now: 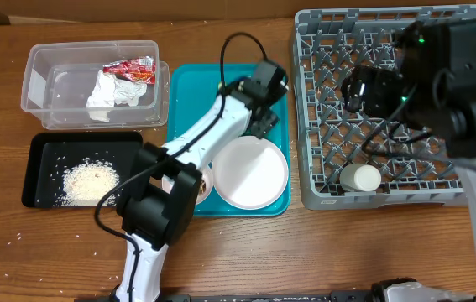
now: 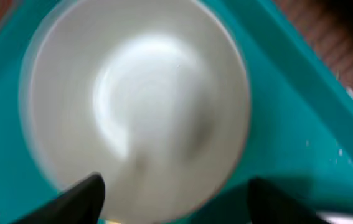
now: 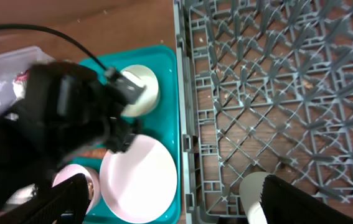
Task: Sort waste into correct bins and load items into the dishwasher
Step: 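Return the empty bowl to the teal tray with the left gripper, then grasp the pink bowl with food using the left gripper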
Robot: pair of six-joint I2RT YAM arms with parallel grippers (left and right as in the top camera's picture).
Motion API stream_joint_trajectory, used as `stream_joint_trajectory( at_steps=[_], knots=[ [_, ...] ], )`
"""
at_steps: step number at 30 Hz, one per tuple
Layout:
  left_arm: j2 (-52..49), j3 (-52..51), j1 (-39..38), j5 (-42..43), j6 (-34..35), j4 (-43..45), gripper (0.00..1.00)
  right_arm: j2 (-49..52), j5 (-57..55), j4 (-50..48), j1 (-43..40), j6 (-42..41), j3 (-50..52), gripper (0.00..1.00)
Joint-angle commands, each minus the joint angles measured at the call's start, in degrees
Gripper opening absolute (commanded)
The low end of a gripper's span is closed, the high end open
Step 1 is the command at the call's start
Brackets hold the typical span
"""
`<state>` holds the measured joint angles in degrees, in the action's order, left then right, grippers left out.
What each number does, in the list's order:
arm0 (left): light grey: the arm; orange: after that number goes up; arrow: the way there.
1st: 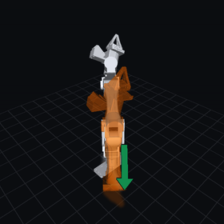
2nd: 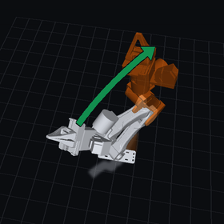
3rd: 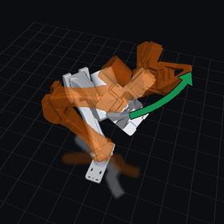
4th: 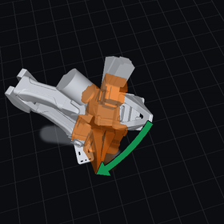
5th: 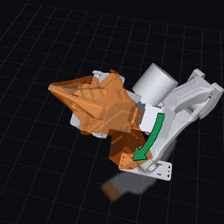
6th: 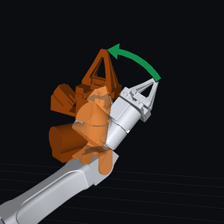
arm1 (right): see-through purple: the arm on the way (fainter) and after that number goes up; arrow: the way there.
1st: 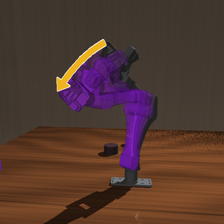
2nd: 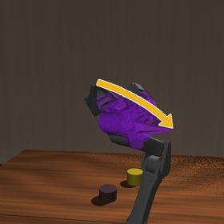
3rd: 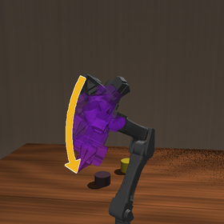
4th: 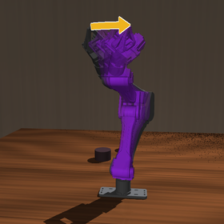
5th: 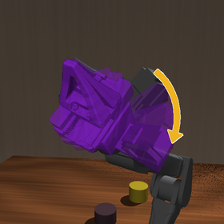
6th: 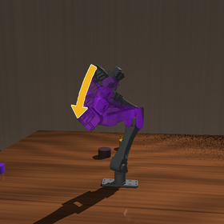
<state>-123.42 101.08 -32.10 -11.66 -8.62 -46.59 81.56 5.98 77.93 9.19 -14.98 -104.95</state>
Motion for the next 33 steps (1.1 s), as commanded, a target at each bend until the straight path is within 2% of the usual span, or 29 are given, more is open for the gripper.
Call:
stream_joint_trajectory(
  at_steps=[1, 3, 4, 8, 13, 16, 17, 22, 26, 33],
  knots=[
    [7.54, 10.71, 1.33, -4.31, 12.11, -9.9, 0.75, -3.1, -1.22, 0.76, 0.04, 0.0, -1.55, 0.91],
    [10.25, 15.5, 1.77, -3.52, 19.54, -19.52, 0.73, -4.07, -1.2, 1.73, 0.04, 0.0, -1.55, 0.91],
    [11.34, 16.83, 1.9, -3.56, 22.86, -23.28, 0.69, -4.28, -1.2, 2.12, 0.04, 0.0, -1.55, 0.91],
    [16.68, 17.68, 2.84, -3.93, 36.04, -38.21, 0.63, -4.33, -1.2, 3.91, 0.04, 0.0, -1.53, 0.91],
    [20.26, 11.45, 2.12, -3.26, 41.33, -45.11, 0.66, -4.17, -1.29, 3.69, 0.04, 0.09, -1.53, 0.91],
    [21.97, 2.69, 0.28, -2.14, 45.75, -42.42, 0.68, -4.17, -1.44, 3.65, 0.04, 0.24, -1.53, 0.92],
    [22.49, -3.19, -0.52, 0.02, 47.39, -38.1, 0.68, -4.17, -1.44, 3.67, 0.04, 0.24, -1.53, 0.92],
    [22.58, -17.66, -0.76, 8.81, 47.43, -22.82, 0.64, -4.04, -1.44, 3.76, 0.04, 0.24, -1.53, 0.94],
    [22.56, -24.63, -0.48, 10.21, 47.45, -15.34, 0.61, -3.87, -1.44, 4.31, 0.04, 0.24, -1.53, 0.94],
    [22.56, -30.49, -0.22, 6.95, 50.03, -11.39, 0.53, -3.48, -1.42, 4.94, 0.07, 0.2, -1.51, 0.94]
  ],
)
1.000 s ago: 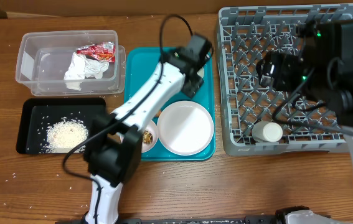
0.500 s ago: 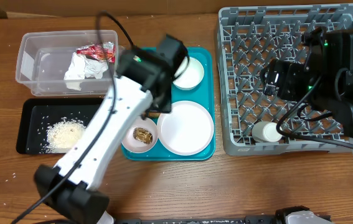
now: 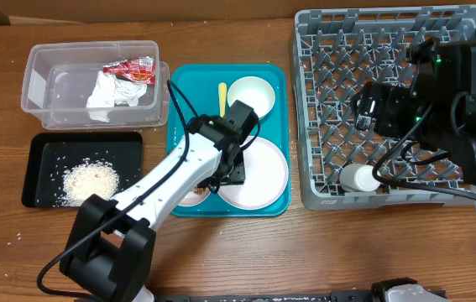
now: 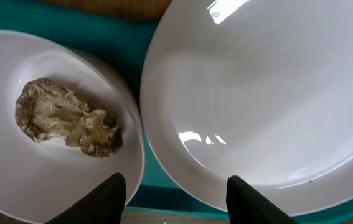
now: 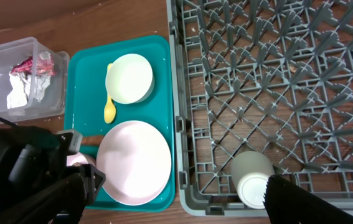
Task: Sort waste into correct bins and load items into the dishwasher
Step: 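Grasp the pink bowl with food using the left gripper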
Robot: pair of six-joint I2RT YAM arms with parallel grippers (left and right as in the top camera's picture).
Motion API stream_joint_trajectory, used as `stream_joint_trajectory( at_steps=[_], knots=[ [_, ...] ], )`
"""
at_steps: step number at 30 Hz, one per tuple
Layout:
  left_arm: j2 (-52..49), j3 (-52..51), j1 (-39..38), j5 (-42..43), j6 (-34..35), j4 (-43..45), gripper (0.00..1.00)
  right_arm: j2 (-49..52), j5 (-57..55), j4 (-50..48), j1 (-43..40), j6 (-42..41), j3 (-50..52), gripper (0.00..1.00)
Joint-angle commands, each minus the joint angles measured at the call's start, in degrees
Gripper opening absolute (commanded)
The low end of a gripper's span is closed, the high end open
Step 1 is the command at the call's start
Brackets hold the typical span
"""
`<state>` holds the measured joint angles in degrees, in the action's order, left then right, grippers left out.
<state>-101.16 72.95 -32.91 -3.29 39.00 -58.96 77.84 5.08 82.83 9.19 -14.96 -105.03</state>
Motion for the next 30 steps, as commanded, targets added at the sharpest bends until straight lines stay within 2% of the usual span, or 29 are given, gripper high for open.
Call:
stream_joint_trajectory(
  at_steps=[1, 7, 10, 13, 16, 22, 25, 27, 30],
  knots=[
    [0.31, -3.41, 0.87, -1.57, 2.38, 1.92, 0.52, 0.35, -0.5, 0.17, 0.07, 0.17, -1.42, 0.94],
    [0.22, -7.58, 2.67, -1.55, 2.38, 6.21, 0.45, 0.94, -0.52, 0.9, 0.07, 0.17, -1.42, 0.94],
    [0.22, -7.69, 4.17, -1.55, 2.34, 6.54, 0.33, 1.18, -0.52, 0.87, 0.07, 0.17, -1.42, 0.94],
    [0.22, -7.69, 5.62, -1.55, 1.79, 6.56, 0.16, 1.49, -0.52, 0.9, 0.07, 0.15, -1.42, 0.94],
    [0.22, -7.69, 5.79, -1.55, 0.81, 6.62, 0.07, 1.64, -0.5, 0.87, 0.07, 0.15, -1.42, 0.94],
    [0.22, -7.58, 5.79, -0.07, -2.25, 7.15, 0.04, 1.68, -0.55, 0.33, 0.07, 0.2, -1.42, 0.94],
    [0.26, -6.58, 6.12, 4.11, -6.49, 6.4, 0.04, 1.68, -0.55, 0.26, 0.07, 0.2, -1.42, 0.94],
    [0.26, -3.45, 6.38, 7.65, -9.97, 3.85, 0.04, 1.68, -0.57, 0.24, 0.07, 0.22, -1.42, 0.94],
    [0.31, 2.47, 6.62, 8.52, -12.31, -1.38, 0.04, 1.68, -0.55, -0.15, 0.07, 0.22, -1.42, 0.95]
  ],
)
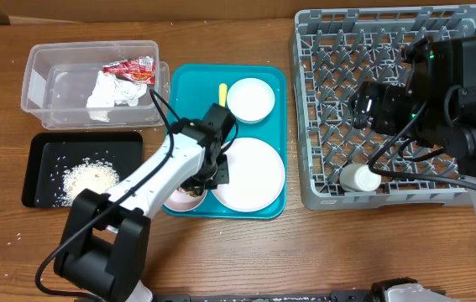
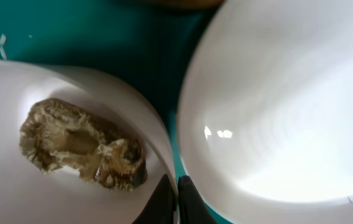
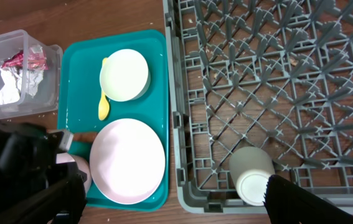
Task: Sort waste into correct bins and load items into the dishwasher
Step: 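Grasp the pink bowl with food using the left gripper, then tip the pink bowl over the black tray to dump the food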
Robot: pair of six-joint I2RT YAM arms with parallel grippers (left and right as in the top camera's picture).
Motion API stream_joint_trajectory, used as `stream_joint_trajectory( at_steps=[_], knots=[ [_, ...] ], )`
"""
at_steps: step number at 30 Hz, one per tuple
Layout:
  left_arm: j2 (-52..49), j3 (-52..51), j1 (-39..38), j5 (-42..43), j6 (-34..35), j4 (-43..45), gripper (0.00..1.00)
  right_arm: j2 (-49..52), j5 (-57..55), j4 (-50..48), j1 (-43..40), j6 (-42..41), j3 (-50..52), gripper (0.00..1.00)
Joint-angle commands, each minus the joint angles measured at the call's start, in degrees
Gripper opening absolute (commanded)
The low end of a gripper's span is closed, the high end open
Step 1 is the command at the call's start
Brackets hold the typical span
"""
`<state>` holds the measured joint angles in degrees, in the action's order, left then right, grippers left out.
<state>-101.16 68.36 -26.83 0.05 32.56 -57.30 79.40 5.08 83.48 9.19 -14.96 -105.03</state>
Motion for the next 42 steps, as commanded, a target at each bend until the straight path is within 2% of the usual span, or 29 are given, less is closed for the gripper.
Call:
stream_joint_trajectory(
  at_steps=[1, 6, 10, 15, 17, 23, 29, 31, 34, 42],
  knots=[
    [0.33, 9.31, 0.63, 5.51, -6.78, -5.09, 0.04, 0.13, -0.55, -0.98, 0.07, 0.22, -1.42, 0.95],
    [0.35, 22.91, 2.58, 7.3, -12.94, -15.78, 0.04, 0.13, -0.55, -1.97, 0.07, 0.22, -1.44, 0.96],
    [0.37, 33.33, 7.45, 11.02, -17.84, -22.01, 0.04, 0.13, -0.55, -2.14, 0.07, 0.22, -1.44, 0.97],
    [0.79, 41.18, 18.27, 14.95, -23.91, -26.84, 0.04, 0.13, -0.55, -2.21, 0.07, 0.22, -1.44, 0.97],
    [0.81, 41.16, 26.05, 21.44, -28.65, -27.89, 0.04, 0.13, -0.55, -2.21, 0.07, 0.22, -1.42, 0.97],
    [0.79, 36.3, 41.48, 39.26, -39.54, -28.41, 0.04, 0.13, -0.55, -2.27, 0.07, 0.2, -1.44, 0.97],
    [0.79, 26.51, 48.48, 56.43, -52.19, -28.06, 0.04, 0.13, -0.5, -2.16, 0.07, 0.17, -1.42, 0.97],
    [0.79, 19.39, 50.03, 61.0, -57.4, -26.84, 0.04, 0.13, -0.48, -2.25, 0.07, 0.0, -1.42, 0.97],
    [0.79, 12.41, 51.78, 65.13, -59.84, -23.28, 0.04, 0.13, -0.48, -2.12, 0.07, 0.0, -1.44, 0.97],
    [0.79, -1.7, 58.8, 73.11, -59.78, -10.58, 0.04, 0.13, -0.48, -0.72, 0.07, 0.0, -1.42, 0.97]
  ],
)
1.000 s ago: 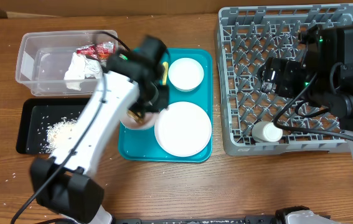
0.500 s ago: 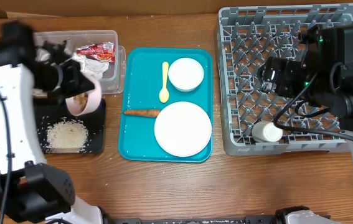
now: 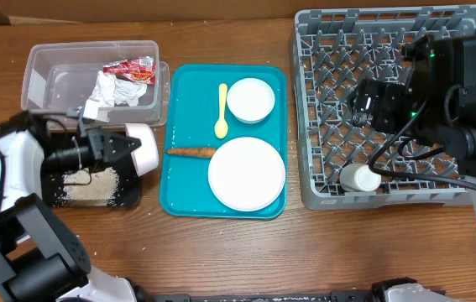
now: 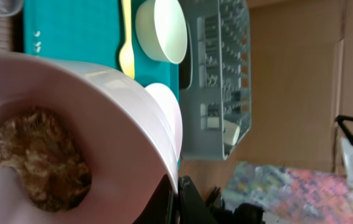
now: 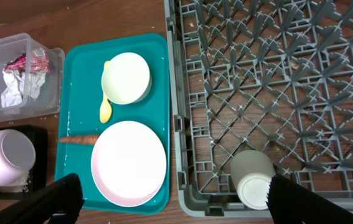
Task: Sort waste into correct bins and load items into the dishwasher
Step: 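Tip the pink bowl over the black tray to dump the food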
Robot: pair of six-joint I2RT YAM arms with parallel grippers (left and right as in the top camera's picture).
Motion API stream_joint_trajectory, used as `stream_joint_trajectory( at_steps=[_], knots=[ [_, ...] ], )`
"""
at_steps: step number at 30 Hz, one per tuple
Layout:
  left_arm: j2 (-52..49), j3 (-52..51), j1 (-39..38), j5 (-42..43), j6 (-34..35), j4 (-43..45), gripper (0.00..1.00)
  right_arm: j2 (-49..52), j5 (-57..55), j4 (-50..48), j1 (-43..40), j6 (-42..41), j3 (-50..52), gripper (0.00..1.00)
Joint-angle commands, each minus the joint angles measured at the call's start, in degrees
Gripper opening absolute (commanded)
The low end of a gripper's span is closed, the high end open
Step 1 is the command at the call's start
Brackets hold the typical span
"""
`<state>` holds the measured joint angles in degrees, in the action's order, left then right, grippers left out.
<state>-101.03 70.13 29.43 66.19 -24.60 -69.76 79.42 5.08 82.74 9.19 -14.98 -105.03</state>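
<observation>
A pink bowl (image 3: 144, 148) hangs tipped on its side over the right end of the black tray (image 3: 44, 191), which holds scattered rice. My left gripper (image 3: 127, 144) is shut on the bowl's rim. In the left wrist view the bowl (image 4: 101, 112) still carries a brown food clump (image 4: 36, 158), with the left gripper (image 4: 177, 198) pinching the rim. The right gripper (image 5: 175, 208) is open, high over the grey dish rack (image 3: 313, 126), holding nothing. A white cup (image 3: 361, 177) lies in the rack.
The teal tray (image 3: 183, 92) holds a yellow spoon (image 3: 221, 109), a small white bowl (image 3: 250, 99), a large white plate (image 3: 246, 174) and a carrot stick (image 3: 190, 152). A clear bin (image 3: 40, 75) with wrappers stands behind the black tray.
The left gripper, then shut on the bowl's rim at the teal tray's front left, now holds the bowl tipped over the black tray. A carrot stick shows on the teal tray. Right arm unchanged.
The left gripper was open over the small white bowl at the tray's back. Then it was open above the pink bowl and the plate. Then it was shut on the pink bowl's rim, and now it holds that bowl over the black tray.
</observation>
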Motion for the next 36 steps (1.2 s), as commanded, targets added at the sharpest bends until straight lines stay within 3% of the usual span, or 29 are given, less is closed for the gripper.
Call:
stream_joint_trajectory(
  at_steps=[1, 7, 12, 21, 32, 36],
  knots=[
    [0.66, -4.48, 3.23, 7.37, -2.58, 2.95, 0.04, 0.11, -0.48, 0.09, 0.07, 0.02, -1.42, 0.97],
    [0.63, -7.8, 7.13, 9.44, -2.56, 8.07, 0.04, 0.11, 0.15, 0.13, 0.07, 0.02, -1.42, 0.97],
    [-0.81, -10.01, 9.22, 10.73, 2.56, 12.98, 0.04, 0.24, 0.11, -0.04, 0.07, 0.04, -1.42, 0.97],
    [-3.48, -10.08, 9.6, 23.56, 6.05, 8.11, 0.04, 1.31, 0.13, 0.37, 0.07, 0.04, -1.42, 0.97],
    [-3.41, -9.84, 12.04, 20.85, 8.96, 8.66, 0.04, 1.36, 0.11, 0.57, 0.07, 0.07, -1.42, 0.97],
    [-1.97, -6.54, 11.13, 20.81, 2.21, 1.66, 0.04, 1.36, 0.11, 0.52, 0.07, 0.04, -1.42, 0.97]
  ],
)
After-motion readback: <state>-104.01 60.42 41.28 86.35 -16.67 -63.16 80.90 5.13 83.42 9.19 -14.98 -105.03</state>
